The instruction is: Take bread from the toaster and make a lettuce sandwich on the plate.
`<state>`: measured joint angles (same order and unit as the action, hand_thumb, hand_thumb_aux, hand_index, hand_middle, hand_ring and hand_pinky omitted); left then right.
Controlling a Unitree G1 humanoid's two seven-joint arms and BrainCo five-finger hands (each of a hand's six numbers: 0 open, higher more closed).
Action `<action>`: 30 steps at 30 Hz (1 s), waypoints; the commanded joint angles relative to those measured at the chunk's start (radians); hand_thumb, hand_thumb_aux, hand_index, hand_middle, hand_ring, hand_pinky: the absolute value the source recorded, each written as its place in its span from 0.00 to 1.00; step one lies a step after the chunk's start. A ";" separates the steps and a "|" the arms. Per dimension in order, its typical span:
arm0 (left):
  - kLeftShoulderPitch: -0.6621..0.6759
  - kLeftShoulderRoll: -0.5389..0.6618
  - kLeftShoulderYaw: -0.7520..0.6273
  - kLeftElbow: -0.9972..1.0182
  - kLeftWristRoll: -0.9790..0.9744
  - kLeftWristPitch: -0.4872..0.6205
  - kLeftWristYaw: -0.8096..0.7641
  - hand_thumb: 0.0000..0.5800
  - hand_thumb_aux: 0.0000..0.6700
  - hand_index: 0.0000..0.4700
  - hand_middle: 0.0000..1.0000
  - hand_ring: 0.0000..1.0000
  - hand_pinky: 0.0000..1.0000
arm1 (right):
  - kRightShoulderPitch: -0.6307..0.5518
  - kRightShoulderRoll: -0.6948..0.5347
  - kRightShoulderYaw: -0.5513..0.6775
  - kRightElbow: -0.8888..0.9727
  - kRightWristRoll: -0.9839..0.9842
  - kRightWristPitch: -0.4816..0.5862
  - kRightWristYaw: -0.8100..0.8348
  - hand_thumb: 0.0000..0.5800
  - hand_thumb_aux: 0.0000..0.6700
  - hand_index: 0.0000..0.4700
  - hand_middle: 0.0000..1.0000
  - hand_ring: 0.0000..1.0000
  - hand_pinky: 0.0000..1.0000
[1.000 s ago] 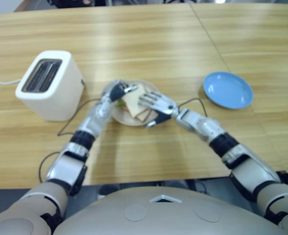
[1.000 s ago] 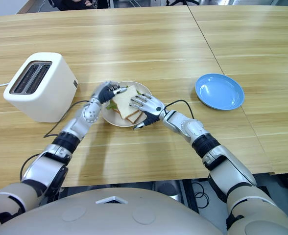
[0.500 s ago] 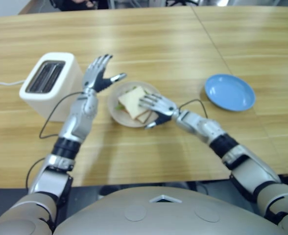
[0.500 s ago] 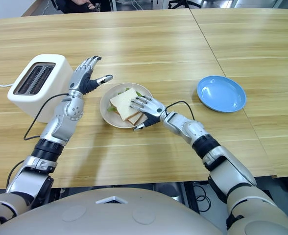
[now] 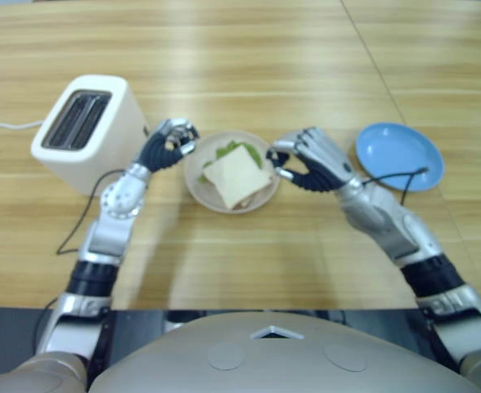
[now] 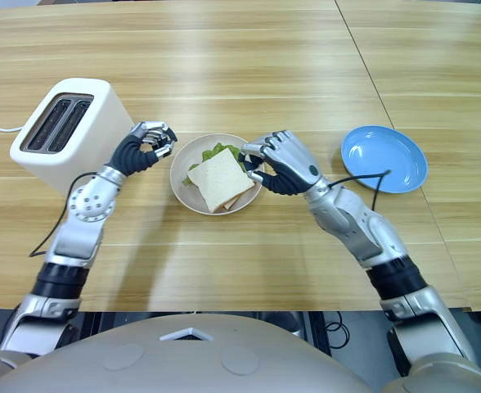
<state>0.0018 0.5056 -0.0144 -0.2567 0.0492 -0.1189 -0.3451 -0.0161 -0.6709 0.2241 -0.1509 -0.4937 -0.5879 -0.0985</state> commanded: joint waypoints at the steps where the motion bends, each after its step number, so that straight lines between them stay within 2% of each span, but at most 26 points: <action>1: 0.126 0.113 0.056 -0.167 -0.106 0.033 -0.160 1.00 1.00 0.98 1.00 1.00 1.00 | 0.098 -0.044 0.008 -0.015 0.078 0.085 0.190 1.00 1.00 0.98 1.00 1.00 1.00; 4: 0.238 0.212 -0.020 -0.211 -0.077 0.040 -0.286 1.00 1.00 0.98 1.00 1.00 1.00 | 0.166 -0.061 0.067 0.041 0.118 0.133 0.338 1.00 1.00 0.98 1.00 1.00 1.00; 7: 0.299 0.278 -0.151 -0.155 0.021 0.058 -0.380 1.00 1.00 0.98 1.00 1.00 1.00 | 0.186 -0.049 0.127 0.108 0.120 0.168 0.450 1.00 1.00 0.98 1.00 1.00 1.00; 9: 0.282 0.277 -0.224 -0.080 0.092 0.088 -0.392 1.00 1.00 0.98 1.00 1.00 1.00 | 0.177 -0.029 0.161 0.145 0.114 0.176 0.495 1.00 1.00 0.98 1.00 1.00 1.00; 13: 0.173 0.202 -0.304 0.102 0.201 0.129 -0.339 1.00 1.00 0.98 1.00 1.00 1.00 | 0.121 0.031 0.206 0.224 0.072 0.170 0.515 1.00 1.00 0.98 1.00 1.00 1.00; 19: 0.043 0.111 -0.369 0.362 0.339 0.145 -0.227 1.00 1.00 0.98 1.00 1.00 1.00 | -0.025 0.110 0.257 0.422 -0.066 0.142 0.434 1.00 1.00 0.98 1.00 1.00 1.00; 27: -0.213 -0.009 -0.335 0.683 0.445 0.070 0.091 1.00 0.99 0.97 1.00 1.00 1.00 | -0.319 0.244 0.326 0.826 -0.240 0.095 0.161 1.00 1.00 0.98 1.00 1.00 1.00; 28: -0.241 -0.023 -0.332 0.713 0.450 0.056 0.124 0.98 0.84 0.83 1.00 1.00 1.00 | -0.371 0.249 0.356 0.880 -0.305 0.120 0.081 1.00 1.00 0.98 1.00 1.00 1.00; 29: -0.268 -0.036 -0.328 0.739 0.454 0.042 0.156 0.85 0.61 0.60 1.00 1.00 1.00 | -0.422 0.258 0.379 0.937 -0.350 0.136 0.014 1.00 1.00 0.98 1.00 1.00 1.00; 30: -0.292 -0.048 -0.325 0.765 0.455 0.026 0.184 0.83 0.59 0.58 1.00 1.00 1.00 | -0.469 0.270 0.389 0.998 -0.363 0.131 -0.042 1.00 1.00 0.98 1.00 1.00 1.00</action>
<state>-0.2655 0.4709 -0.3388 0.4528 0.4888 -0.0707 -0.2093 -0.4583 -0.3991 0.5797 0.7187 -0.7779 -0.4920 -0.0582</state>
